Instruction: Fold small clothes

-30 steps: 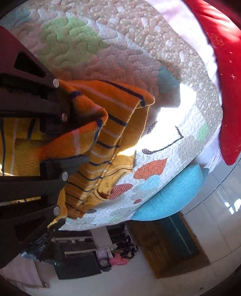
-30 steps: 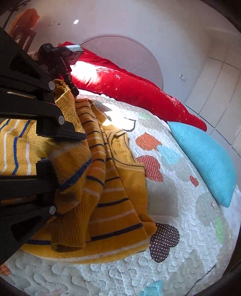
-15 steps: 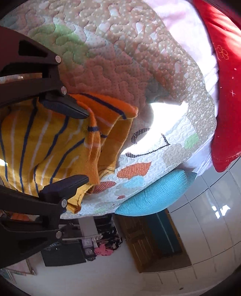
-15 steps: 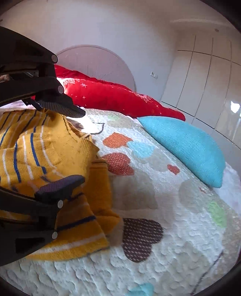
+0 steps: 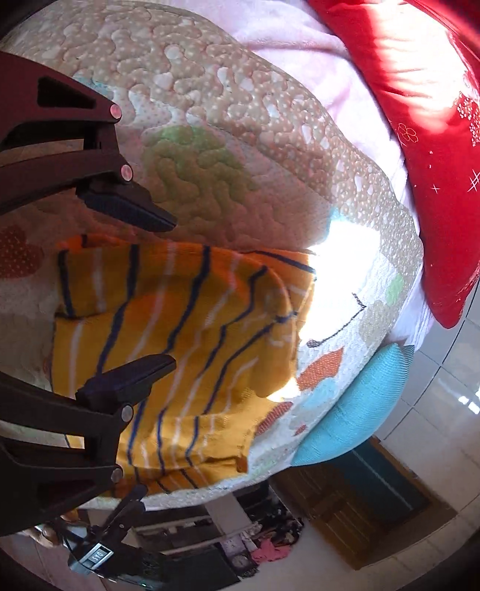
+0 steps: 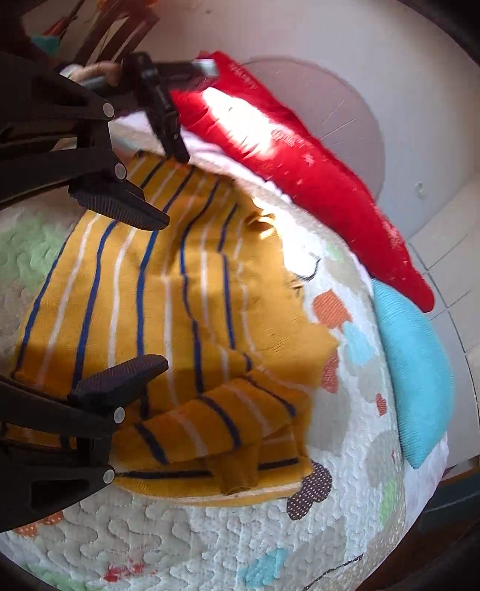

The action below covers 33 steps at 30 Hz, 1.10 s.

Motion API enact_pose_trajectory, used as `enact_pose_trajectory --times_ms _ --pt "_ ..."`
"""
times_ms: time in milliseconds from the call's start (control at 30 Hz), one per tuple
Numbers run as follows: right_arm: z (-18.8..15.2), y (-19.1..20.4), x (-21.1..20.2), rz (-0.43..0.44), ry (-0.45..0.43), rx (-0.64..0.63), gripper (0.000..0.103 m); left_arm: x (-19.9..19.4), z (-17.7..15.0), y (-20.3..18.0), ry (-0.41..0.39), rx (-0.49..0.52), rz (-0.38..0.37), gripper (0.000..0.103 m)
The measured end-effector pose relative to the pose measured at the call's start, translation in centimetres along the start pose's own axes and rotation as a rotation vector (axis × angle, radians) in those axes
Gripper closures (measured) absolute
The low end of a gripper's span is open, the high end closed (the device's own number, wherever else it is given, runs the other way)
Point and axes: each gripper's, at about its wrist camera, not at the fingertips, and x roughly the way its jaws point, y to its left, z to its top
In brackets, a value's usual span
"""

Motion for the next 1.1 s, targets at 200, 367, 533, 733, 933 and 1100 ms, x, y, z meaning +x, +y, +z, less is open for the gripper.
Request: enact_pose_trajectory --times_ms 200,367,533,733,933,1100 --pt "1.2 -8.6 -1.5 -0.280 -0.174 0.222 0.038 0.7 -2.6 -0.7 -0.039 0.141 0.180 0.035" --pt "0.7 -10.8 -6.0 -0.238 -0.267 0.368 0.034 1.1 -3.4 -0.3 -0.048 0.153 0.192 0.031" --pt "0.1 -2.6 -6.1 -0.077 -0.216 0.098 0.034 2.1 -3.8 1.1 -0.066 0.097 0.148 0.022" --pt "1.0 1.7 3.0 -0.108 -0.012 -0.090 0.035 2.6 -5.0 0.8 -0.147 0.138 0.168 0.017" --pt "8.8 -3.6 6.0 -0.362 -0.110 0.049 0.039 3.1 -5.2 0.8 -0.167 0.154 0.153 0.012" --pt "11.9 -1.5 4.0 -0.401 -0.181 0.059 0.038 3.0 -5.3 1.2 -0.178 0.141 0.112 0.010"
